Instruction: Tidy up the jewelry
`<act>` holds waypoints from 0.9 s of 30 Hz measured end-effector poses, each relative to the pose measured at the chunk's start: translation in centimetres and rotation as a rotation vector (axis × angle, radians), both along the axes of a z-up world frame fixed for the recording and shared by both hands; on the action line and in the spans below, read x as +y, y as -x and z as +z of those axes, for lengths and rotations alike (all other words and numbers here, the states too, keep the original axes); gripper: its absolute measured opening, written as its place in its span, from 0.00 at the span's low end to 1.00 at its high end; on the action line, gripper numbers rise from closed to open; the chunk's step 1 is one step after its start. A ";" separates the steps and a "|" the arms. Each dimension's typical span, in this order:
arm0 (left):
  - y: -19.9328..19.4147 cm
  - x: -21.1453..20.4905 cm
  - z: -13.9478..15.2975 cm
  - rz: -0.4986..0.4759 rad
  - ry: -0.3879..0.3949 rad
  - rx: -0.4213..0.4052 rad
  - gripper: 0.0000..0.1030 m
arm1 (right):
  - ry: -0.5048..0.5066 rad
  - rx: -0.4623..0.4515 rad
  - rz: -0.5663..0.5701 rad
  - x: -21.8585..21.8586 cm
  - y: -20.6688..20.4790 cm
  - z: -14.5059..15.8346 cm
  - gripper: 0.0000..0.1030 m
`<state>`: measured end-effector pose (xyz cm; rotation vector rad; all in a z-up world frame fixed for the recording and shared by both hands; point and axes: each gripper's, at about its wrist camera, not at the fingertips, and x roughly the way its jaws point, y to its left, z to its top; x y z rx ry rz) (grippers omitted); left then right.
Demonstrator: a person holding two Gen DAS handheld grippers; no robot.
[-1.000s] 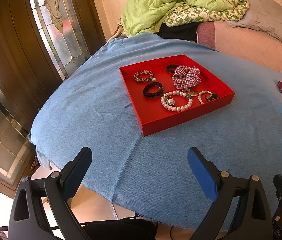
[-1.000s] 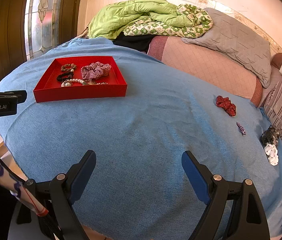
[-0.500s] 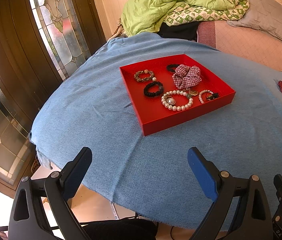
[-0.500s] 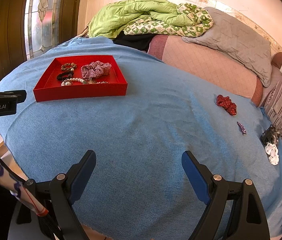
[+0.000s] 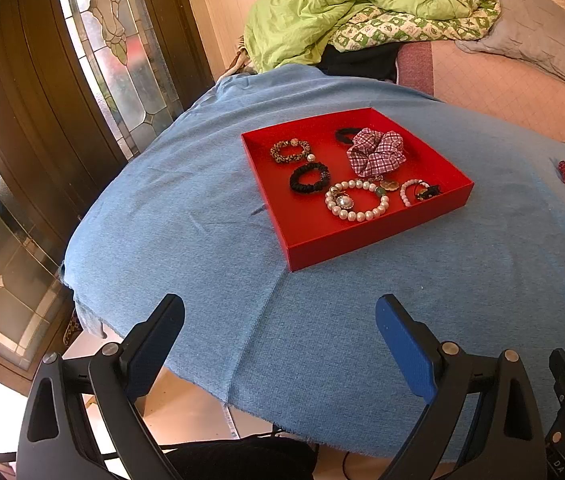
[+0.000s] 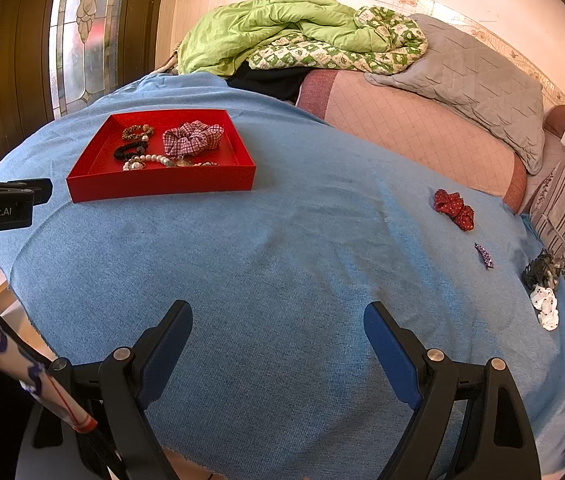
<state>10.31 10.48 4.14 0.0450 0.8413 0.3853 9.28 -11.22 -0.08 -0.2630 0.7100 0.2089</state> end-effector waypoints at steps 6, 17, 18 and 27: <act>0.0 0.1 0.0 0.004 -0.004 0.000 0.93 | -0.001 0.001 -0.001 0.0 0.0 0.0 0.88; 0.0 0.2 -0.1 0.012 -0.007 0.004 0.93 | -0.004 0.001 0.000 -0.3 0.1 0.2 0.88; -0.1 0.2 -0.1 0.012 -0.006 0.006 0.93 | -0.005 0.000 -0.001 -0.4 0.1 0.3 0.88; -0.3 -0.6 -0.1 0.004 -0.001 0.009 0.93 | 0.016 -0.011 -0.032 -1.5 0.3 0.7 0.88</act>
